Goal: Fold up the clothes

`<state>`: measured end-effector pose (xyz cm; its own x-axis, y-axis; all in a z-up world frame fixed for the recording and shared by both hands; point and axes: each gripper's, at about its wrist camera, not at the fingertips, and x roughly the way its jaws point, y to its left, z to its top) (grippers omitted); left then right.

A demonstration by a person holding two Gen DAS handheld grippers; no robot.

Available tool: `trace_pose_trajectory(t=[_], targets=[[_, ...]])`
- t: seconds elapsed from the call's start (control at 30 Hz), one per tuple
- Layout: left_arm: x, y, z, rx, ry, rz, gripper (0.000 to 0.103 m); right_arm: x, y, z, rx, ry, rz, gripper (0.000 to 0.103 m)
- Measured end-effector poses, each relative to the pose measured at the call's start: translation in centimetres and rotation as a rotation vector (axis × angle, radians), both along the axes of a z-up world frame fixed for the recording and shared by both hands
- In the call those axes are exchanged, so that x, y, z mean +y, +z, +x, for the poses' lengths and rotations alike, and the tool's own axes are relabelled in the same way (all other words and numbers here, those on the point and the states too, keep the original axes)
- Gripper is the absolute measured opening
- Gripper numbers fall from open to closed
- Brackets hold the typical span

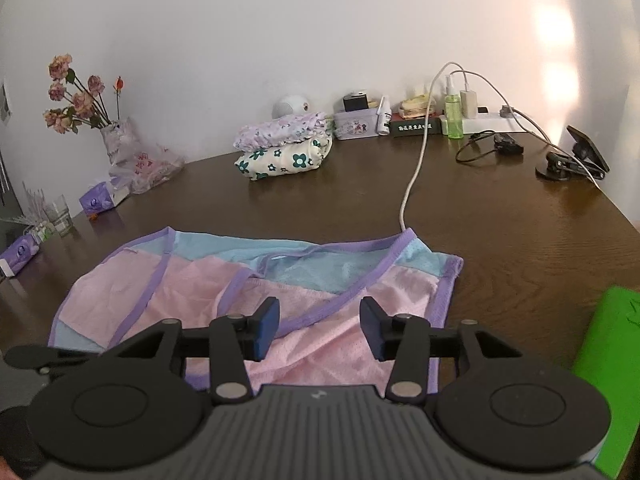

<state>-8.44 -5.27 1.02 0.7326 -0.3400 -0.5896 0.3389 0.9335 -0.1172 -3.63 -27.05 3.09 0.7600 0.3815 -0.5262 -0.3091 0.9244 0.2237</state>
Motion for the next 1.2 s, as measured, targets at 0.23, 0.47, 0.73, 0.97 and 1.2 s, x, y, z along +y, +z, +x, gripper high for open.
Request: trace_pose_trajectory(t=[0.23, 0.47, 0.73, 0.97, 1.2], targets=[[0.8, -0.7, 0.0, -0.001, -0.004, -0.038, 0.006, 2.8, 0.1, 1.7, 0.021, 0.092, -0.048, 0.045], [1.6, -1.2, -0.2, -0.018, -0.015, -0.094, 0.006, 6.4, -1.1, 4.8, 0.129, 0.253, 0.028, 0.034], [2.3, -1.4, -0.1, -0.014, -0.028, -0.132, 0.005, 7.2, 0.7, 6.1, 0.018, 0.184, -0.026, 0.012], [2.4, -1.5, -0.1, -0.015, -0.030, -0.152, 0.005, 6.0, -0.2, 4.7, 0.126, 0.199, -0.254, 0.037], [2.3, -1.5, 0.0, -0.023, -0.039, -0.130, 0.005, 7.3, -1.5, 2.9, 0.076, 0.189, -0.282, 0.000]])
